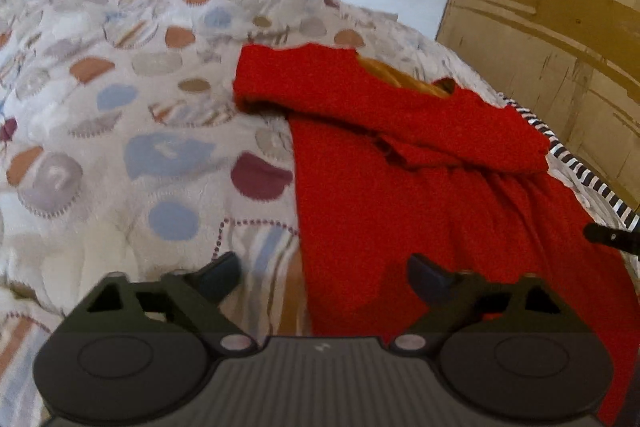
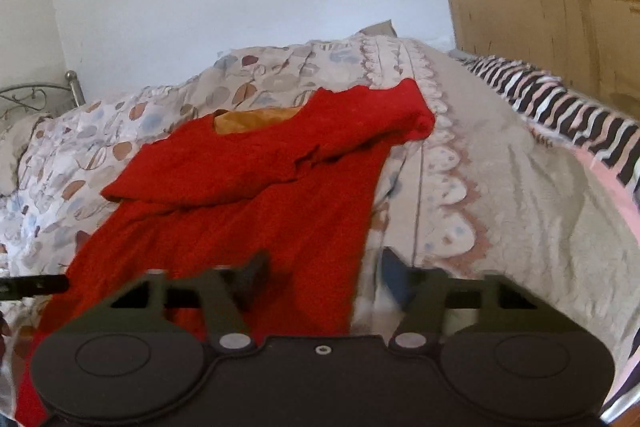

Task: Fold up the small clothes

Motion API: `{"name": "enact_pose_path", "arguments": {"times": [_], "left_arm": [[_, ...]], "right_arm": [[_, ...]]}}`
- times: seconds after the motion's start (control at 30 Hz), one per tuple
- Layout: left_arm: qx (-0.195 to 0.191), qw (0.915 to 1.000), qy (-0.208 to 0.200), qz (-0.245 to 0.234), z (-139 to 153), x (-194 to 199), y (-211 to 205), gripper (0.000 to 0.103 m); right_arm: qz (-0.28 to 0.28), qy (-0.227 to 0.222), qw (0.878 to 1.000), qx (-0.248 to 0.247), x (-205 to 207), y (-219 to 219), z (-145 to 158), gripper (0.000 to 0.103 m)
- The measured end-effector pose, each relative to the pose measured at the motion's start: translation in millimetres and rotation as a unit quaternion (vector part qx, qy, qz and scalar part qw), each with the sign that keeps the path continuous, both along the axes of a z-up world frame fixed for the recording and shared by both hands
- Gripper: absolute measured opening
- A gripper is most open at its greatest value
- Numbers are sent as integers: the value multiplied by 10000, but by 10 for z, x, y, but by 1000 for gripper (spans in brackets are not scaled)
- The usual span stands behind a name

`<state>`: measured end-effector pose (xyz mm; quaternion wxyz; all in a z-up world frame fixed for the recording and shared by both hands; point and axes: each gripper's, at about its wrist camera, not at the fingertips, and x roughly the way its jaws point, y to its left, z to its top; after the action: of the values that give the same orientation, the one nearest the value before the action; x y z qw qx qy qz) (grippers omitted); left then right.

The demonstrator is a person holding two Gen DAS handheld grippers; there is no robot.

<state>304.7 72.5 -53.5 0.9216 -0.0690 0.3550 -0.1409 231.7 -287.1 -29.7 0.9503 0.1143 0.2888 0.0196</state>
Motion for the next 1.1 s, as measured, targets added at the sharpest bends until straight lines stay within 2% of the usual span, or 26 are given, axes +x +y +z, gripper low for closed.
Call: {"name": "enact_pose_path", "arguments": {"times": [0.03, 0.1, 0.13, 0.17, 0.2, 0.23, 0.27, 0.33, 0.43, 0.57, 0.7, 0.8, 0.87, 0.9, 0.97, 1.0, 1.03, 1.07, 1.1], "left_arm": [[-56, 9999, 82, 25, -8, 3, 6, 80], [-187, 9995, 231, 104, -29, -1, 30, 69], [-228, 9991, 310, 151, -36, 8, 53, 57], [-241, 9987, 390, 221, -34, 20, 80, 49], [-309, 9980, 469, 281, -20, 23, 115, 37], [-436, 9971, 539, 313, -6, 47, 156, 13], [-593, 9958, 612, 349, 24, 37, 176, 8], [-484, 9957, 578, 545, 120, -21, 128, 6], [-245, 9978, 299, 529, 304, -174, -14, 5], [-255, 9978, 154, 590, 461, -303, -24, 3], [-76, 9963, 311, 798, 268, -204, 66, 3], [-223, 9952, 446, 842, 104, -153, 151, 3], [-303, 9957, 419, 767, 103, -168, 167, 6], [-340, 9961, 432, 696, 116, -182, 171, 9], [-393, 9960, 515, 614, 124, -216, 177, 19], [-441, 9956, 579, 594, 115, -247, 181, 35], [-523, 9951, 645, 536, 101, -273, 187, 45], [-619, 9947, 682, 463, 86, -315, 194, 48], [-647, 9946, 710, 403, 66, -344, 193, 52]], "right_arm": [[-14, 53, 10000, 1, -9, 10, -10, 50], [-7, 13, 9999, -166, -62, 55, -19, 40], [3, 0, 9994, -336, -82, 83, -19, 28], [0, -10, 9988, -483, -99, 90, -9, 11], [-16, -30, 9988, -491, -112, 72, 9, 5], [-27, -51, 9991, -415, -127, 28, 37, 4], [-25, -58, 9996, -293, -131, -22, 55, 4], [-105, -127, 9997, -170, -172, -111, 105, 3], [-217, -285, 9990, -274, -285, -180, 228, 2], [-283, -438, 9979, -378, -449, -261, 392, 2], [-436, -259, 9978, -428, -431, -343, 279, 2], [-601, -34, 9981, -152, -373, -449, 80, 2], [-614, -51, 9980, 135, -409, -495, 43, 5], [-557, -103, 9981, 229, -433, -501, 53, 7], [-405, -152, 9988, 236, -493, -491, 83, 21], [-301, -149, 9991, 241, -535, -492, 90, 23], [-222, -145, 9992, 285, -575, -493, 94, 33], [-105, -138, 9992, 371, -628, -491, 94, 43], [-21, -138, 9990, 425, -681, -475, 95, 47]]}}
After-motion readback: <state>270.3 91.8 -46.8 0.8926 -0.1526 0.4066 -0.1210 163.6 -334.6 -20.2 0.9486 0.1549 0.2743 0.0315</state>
